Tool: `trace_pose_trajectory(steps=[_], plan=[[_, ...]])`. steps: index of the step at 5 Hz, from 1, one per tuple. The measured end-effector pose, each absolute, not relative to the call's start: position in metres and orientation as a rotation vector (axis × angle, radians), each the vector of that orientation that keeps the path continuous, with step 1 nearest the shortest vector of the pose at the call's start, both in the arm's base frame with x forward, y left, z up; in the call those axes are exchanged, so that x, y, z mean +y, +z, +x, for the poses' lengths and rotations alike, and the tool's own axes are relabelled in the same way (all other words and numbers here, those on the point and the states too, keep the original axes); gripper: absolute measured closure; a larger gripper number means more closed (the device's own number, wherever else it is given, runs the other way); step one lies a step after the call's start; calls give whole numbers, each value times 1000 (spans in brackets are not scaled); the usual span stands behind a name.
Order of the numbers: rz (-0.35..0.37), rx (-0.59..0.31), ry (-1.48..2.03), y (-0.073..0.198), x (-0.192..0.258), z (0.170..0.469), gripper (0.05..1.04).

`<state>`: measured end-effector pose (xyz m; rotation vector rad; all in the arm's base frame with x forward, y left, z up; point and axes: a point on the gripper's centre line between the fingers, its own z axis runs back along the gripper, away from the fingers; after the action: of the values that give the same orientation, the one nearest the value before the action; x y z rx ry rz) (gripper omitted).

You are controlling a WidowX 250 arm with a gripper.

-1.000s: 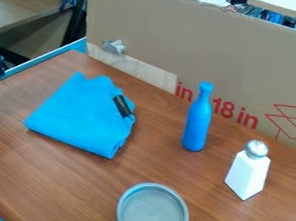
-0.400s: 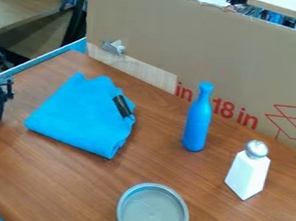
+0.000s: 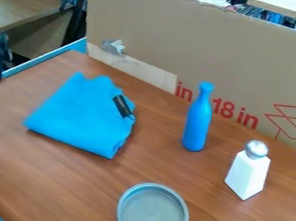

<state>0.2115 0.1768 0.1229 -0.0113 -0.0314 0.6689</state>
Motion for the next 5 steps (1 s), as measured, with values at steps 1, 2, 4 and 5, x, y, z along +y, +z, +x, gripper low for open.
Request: trace_pose_trajectory(steps=[1,2,4,5], plan=[[-54,-37,422,128,130,215,256],[-54,7,175,110,78,218,256],[14,121,-298,80,10,253,256],[42,130,-408,81,-8,281,256]])
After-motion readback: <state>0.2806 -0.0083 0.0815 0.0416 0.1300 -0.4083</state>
